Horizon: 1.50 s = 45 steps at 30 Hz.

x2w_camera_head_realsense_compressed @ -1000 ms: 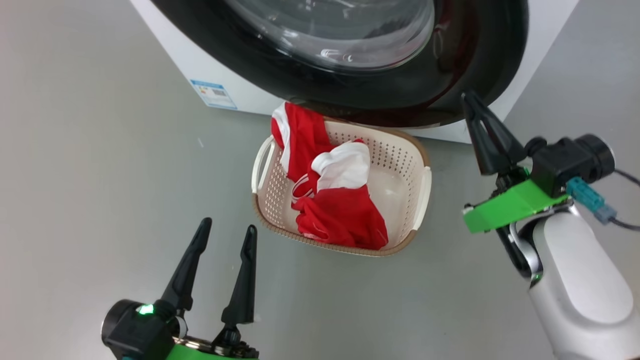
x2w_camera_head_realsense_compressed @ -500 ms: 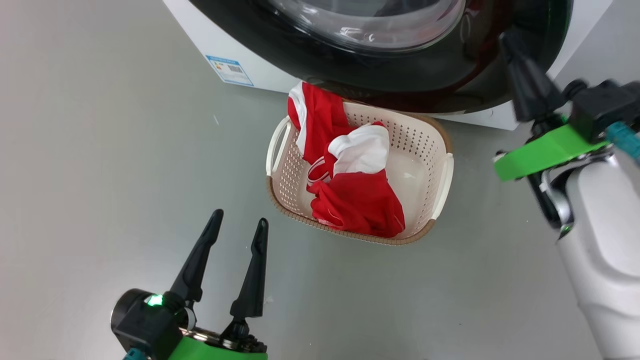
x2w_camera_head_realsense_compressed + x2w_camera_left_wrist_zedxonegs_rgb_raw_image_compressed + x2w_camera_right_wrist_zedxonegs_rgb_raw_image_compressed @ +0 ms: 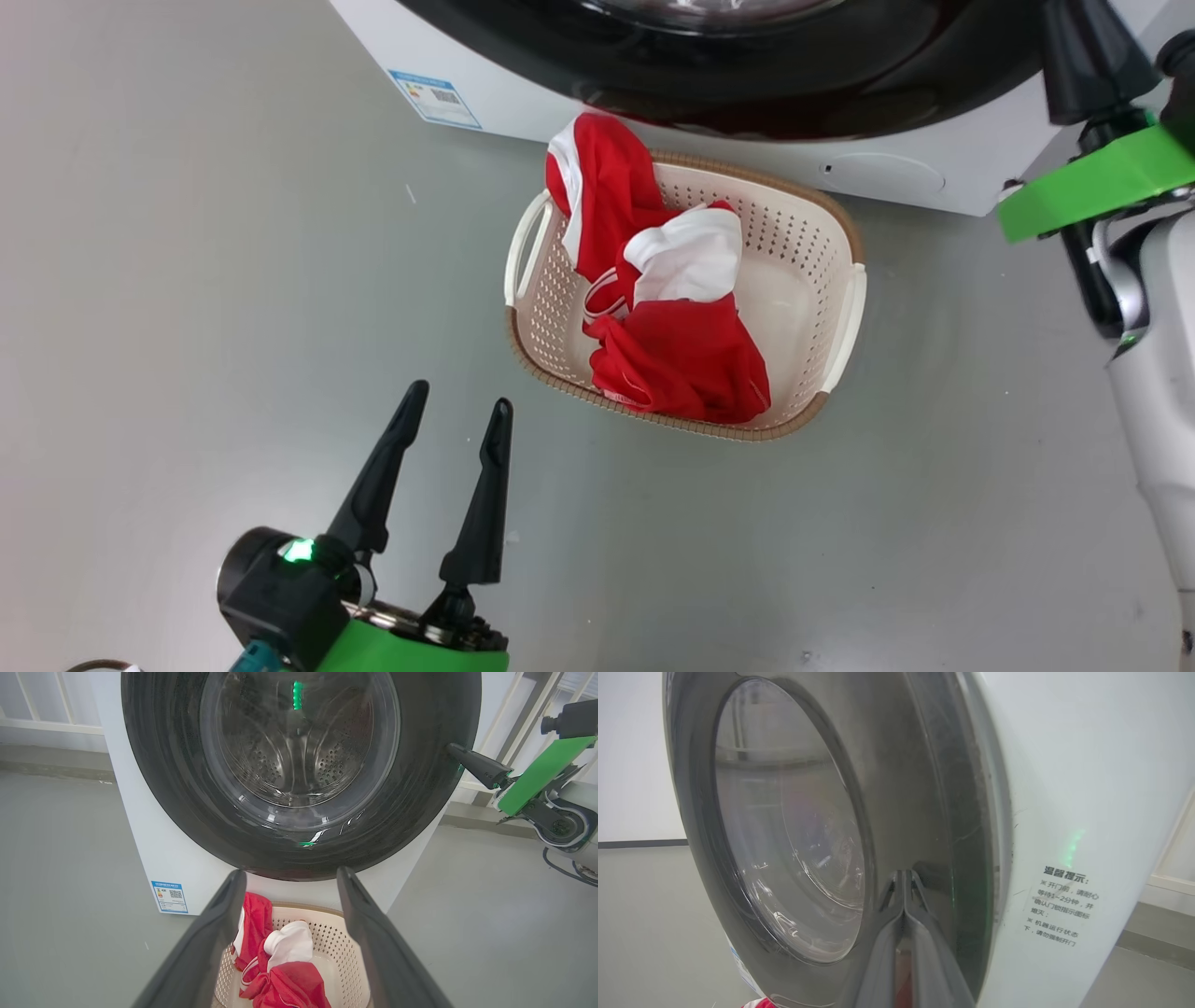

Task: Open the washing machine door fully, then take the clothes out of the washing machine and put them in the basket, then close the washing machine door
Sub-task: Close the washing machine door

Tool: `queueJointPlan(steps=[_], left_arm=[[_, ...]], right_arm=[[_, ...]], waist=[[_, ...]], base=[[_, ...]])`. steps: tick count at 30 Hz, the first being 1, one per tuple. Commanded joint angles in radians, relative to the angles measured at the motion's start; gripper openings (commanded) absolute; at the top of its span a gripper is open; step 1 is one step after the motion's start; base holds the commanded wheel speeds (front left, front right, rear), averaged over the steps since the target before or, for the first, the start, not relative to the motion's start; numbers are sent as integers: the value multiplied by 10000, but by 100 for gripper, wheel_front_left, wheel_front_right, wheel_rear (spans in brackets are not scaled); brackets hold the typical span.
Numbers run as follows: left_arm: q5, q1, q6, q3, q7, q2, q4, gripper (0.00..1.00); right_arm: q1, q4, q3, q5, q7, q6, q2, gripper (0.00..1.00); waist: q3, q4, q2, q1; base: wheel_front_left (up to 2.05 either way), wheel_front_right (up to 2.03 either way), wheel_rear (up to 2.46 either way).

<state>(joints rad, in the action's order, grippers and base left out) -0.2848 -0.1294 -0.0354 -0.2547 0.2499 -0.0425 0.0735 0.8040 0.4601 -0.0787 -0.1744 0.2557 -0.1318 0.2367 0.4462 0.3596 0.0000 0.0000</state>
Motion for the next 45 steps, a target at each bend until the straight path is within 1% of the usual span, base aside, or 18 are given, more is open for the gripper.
queueJointPlan(steps=[1, 11, 18, 29, 35, 36, 38, 40, 41, 43, 44, 45], left_arm=[[-111, -237, 4, 294, 118, -78, 240, 100], [-198, -440, 55, 222, 118, -78, 282, 100], [-277, -535, 137, 144, 118, -78, 178, 100], [-298, -555, 110, 119, 118, -78, 110, 100], [-393, -551, 229, 334, 118, -78, 232, 100], [-411, -547, 254, 373, 118, -78, 249, 100], [-450, -539, 270, 422, 118, -78, 265, 100], [-502, -527, 253, 473, 118, -78, 308, 100], [-495, -529, 244, 501, 118, -78, 337, 100], [-537, -526, 237, 540, 118, -78, 389, 100], [-628, -526, 279, 586, 118, -78, 431, 100], [-659, -515, 320, 624, 118, -78, 440, 100]], right_arm=[[242, -125, -54, 119, 61, 11, -19, 0], [1172, 336, 183, 280, 61, 11, 170, 0], [1561, 623, 467, 449, 61, 11, 233, 0], [1402, 726, 362, 559, 61, 11, 171, 0], [1022, 687, 152, 366, 61, 11, -46, 0], [922, 645, 113, 342, 61, 11, -84, 18], [690, 520, 52, 317, 61, 11, -159, 36], [424, 301, 7, 305, 61, 11, -262, 48], [264, 159, 26, 309, 61, 11, -313, 57], [-121, -133, 65, 312, 61, 11, -423, 88], [-333, -291, 103, 336, 61, 11, -470, 100], [-543, -453, 139, 354, 61, 11, -534, 100]], waist=[[71, 22, 0, 0], [420, 39, 0, 0], [464, 69, 0, 0], [402, 1, 0, 0], [205, -284, 0, 0], [164, -342, 0, 0], [76, -477, 0, 0], [12, -645, 0, 0], [-22, -728, 0, 0], [-102, -885, 0, 0], [-151, -965, 0, 0], [-200, -1050, 0, 0]], base=[[0, 0, 0], [0, 0, 0], [0, 0, 0], [0, 0, 0], [0, 0, 0], [0, 0, 0], [0, 0, 0], [0, 0, 0], [0, 0, 0], [0, 0, 0], [0, 0, 0], [0, 0, 0]])
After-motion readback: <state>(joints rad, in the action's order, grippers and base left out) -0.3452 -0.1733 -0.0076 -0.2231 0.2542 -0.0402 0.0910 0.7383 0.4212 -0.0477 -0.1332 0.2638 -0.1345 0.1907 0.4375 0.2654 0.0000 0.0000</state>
